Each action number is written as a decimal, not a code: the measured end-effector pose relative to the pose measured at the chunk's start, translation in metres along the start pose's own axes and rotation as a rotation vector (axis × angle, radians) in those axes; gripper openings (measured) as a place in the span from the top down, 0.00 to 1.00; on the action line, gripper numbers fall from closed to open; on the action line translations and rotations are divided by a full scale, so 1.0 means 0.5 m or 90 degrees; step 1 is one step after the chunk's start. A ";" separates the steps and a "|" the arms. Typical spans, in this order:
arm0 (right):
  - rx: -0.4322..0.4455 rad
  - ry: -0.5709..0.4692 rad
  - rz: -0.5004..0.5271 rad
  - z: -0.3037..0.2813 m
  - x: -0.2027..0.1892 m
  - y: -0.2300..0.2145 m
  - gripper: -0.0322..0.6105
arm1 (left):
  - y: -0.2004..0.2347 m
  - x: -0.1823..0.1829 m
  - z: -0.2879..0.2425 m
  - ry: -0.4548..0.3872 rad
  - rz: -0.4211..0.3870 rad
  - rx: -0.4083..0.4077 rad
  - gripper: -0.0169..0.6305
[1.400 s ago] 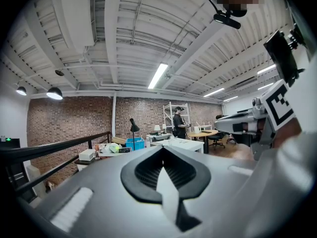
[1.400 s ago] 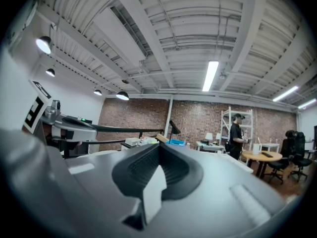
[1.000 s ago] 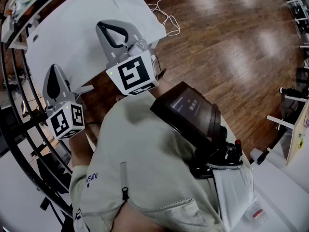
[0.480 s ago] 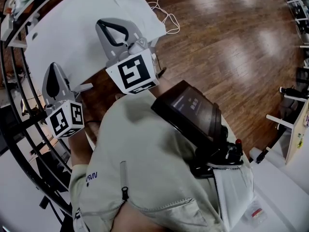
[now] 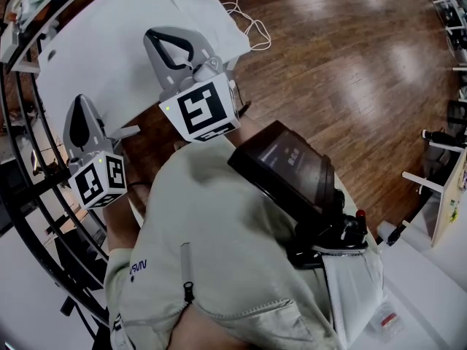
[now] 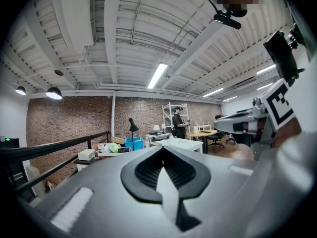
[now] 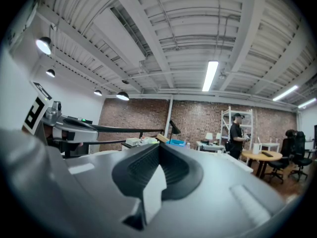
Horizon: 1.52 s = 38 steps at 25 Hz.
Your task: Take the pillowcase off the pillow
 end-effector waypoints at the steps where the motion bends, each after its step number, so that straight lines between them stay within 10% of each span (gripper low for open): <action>1: 0.001 -0.002 -0.001 0.000 0.000 0.000 0.95 | 0.000 0.000 0.000 0.000 0.000 0.000 0.96; 38: 0.003 0.025 -0.035 0.031 -0.023 -0.037 0.95 | -0.045 0.011 -0.005 -0.008 -0.003 0.004 0.96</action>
Point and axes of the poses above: the fingertips, and each gripper's own axes: z backward along the fingers, y to its left, x out of its top, the point moved 9 cm from there along z, backward along the fingers, and after that the axes turned 14 degrees about -z, right-handed, at the moved point
